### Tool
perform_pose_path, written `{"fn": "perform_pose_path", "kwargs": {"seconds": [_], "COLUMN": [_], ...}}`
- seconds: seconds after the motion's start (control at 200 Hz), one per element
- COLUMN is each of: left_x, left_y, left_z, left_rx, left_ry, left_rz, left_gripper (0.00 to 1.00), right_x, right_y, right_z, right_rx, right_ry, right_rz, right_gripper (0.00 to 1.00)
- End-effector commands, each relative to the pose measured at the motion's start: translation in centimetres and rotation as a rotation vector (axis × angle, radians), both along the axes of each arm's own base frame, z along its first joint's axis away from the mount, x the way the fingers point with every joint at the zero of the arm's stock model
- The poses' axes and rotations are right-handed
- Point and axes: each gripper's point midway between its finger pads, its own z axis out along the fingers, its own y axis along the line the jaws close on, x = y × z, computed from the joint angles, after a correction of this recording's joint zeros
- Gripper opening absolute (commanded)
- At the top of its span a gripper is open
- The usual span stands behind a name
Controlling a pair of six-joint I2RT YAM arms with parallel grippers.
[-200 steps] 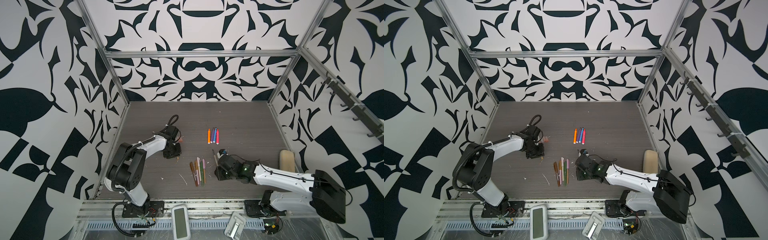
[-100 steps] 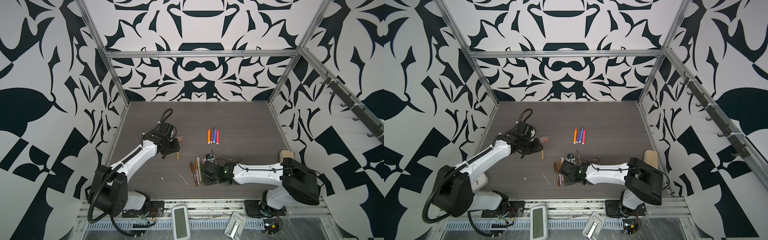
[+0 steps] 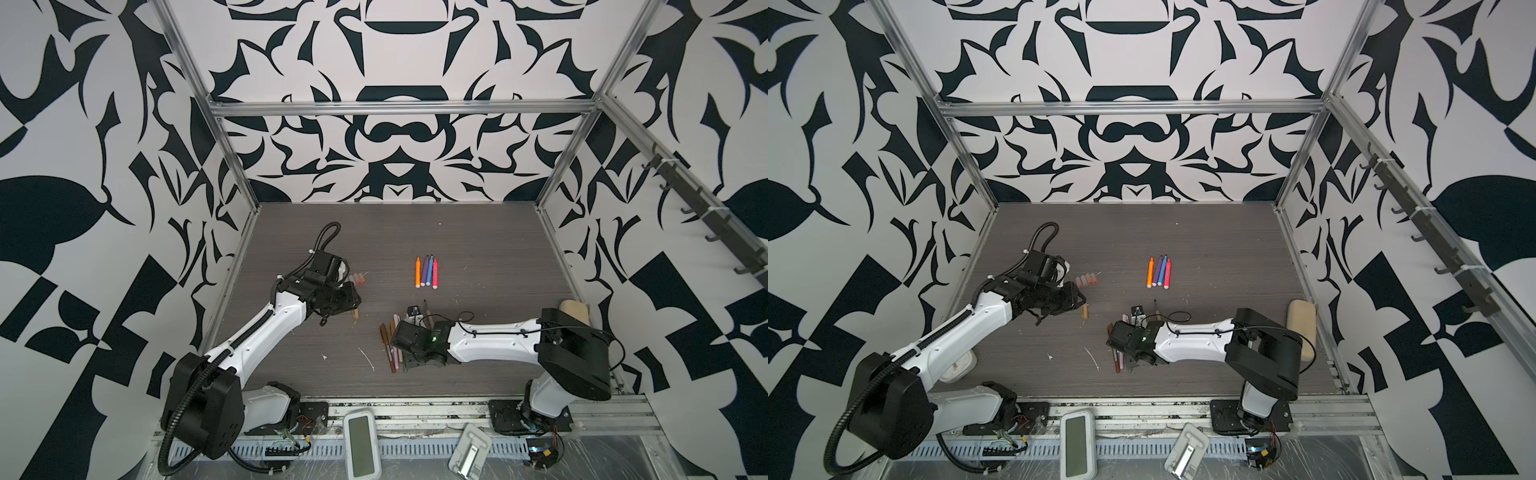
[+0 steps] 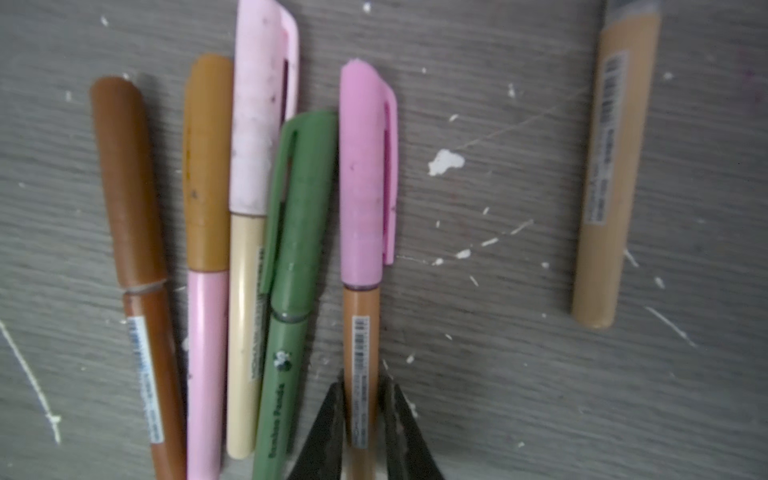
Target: Open the pen caps
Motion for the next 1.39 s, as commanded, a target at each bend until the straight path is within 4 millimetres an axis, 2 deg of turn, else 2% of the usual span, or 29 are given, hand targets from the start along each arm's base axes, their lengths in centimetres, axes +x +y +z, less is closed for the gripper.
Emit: {"fn": "perform_pose_path", "kwargs": {"seconds": [0.0, 0.03, 0.095, 0.19, 0.25, 0.36, 0.43, 0.55, 0.575, 0.7, 0.895, 0.985, 1.09, 1.16, 1.225, 1.275, 1.39], "left_x": [-0.4, -0.4, -0.5, -0.6, -0.8, -1.1, -1.4, -2.1, -2.2, -2.8, -3.3, -3.4, -3.3, -3.3, -3.4, -3.4, -3.4], "left_y": [-0.5, -0.7, -1.3, -2.2, -3.1, -5.2, -6.9, -9.3, -9.8, -11.3, -12.4, -12.5, -12.5, -12.6, -12.9, -12.9, -13.0], "left_z": [0.0, 0.1, 0.5, 1.0, 1.4, 2.5, 3.1, 3.8, 2.8, 2.1, 1.4, 1.5, 1.7, 2.1, 2.4, 2.6, 3.0], "left_rx": [-0.033, -0.047, -0.087, -0.148, -0.191, -0.289, -0.325, -0.341, -0.32, -0.308, -0.296, -0.295, -0.294, -0.304, -0.31, -0.312, -0.319], "left_ry": [0.019, 0.021, 0.025, 0.032, 0.035, 0.041, 0.037, 0.032, 0.055, 0.072, 0.085, 0.08, 0.073, 0.067, 0.061, 0.058, 0.05], "left_rz": [-0.002, -0.001, -0.004, -0.004, -0.009, -0.026, -0.045, -0.089, -0.093, -0.124, -0.146, -0.149, -0.151, -0.159, -0.171, -0.172, -0.175], "left_gripper": [0.37, 0.37, 0.37, 0.37, 0.41, 0.42, 0.43, 0.43, 0.43, 0.42, 0.4, 0.27, 0.0, 0.0, 0.0, 0.0, 0.0], "right_x": [-0.1, -0.2, 0.0, 0.9, 1.1, 0.5, -0.2, -0.1, -0.1, -0.2, -0.2, -0.1, -0.1, -0.1, 0.0, 0.2, 1.0], "right_y": [-1.1, -0.8, -0.7, -0.6, -0.1, 2.4, 3.7, 3.9, 3.9, 4.2, 4.2, 4.2, 4.2, 4.4, 4.5, 4.6, 4.9], "right_z": [-0.1, -0.1, 0.7, 3.6, 5.8, 8.9, 10.3, 11.8, 12.1, 12.8, 13.0, 12.9, 12.9, 12.9, 12.8, 12.7, 12.6], "right_rx": [-0.064, -0.049, -0.036, 0.014, 0.086, 0.293, 0.402, 0.442, 0.448, 0.469, 0.469, 0.469, 0.464, 0.464, 0.458, 0.45, 0.421], "right_ry": [0.001, 0.007, -0.011, -0.089, -0.134, -0.128, -0.087, -0.109, -0.115, -0.124, -0.125, -0.126, -0.125, -0.123, -0.123, -0.126, -0.142], "right_rz": [-0.016, -0.007, 0.007, 0.033, 0.071, 0.183, 0.236, 0.241, 0.244, 0.263, 0.263, 0.263, 0.266, 0.267, 0.265, 0.264, 0.255], "right_gripper": [0.11, 0.0, 0.0, 0.0, 0.0, 0.0, 0.0, 0.0, 0.0, 0.0, 0.0, 0.0, 0.0, 0.0, 0.17, 0.26, 0.32]}}
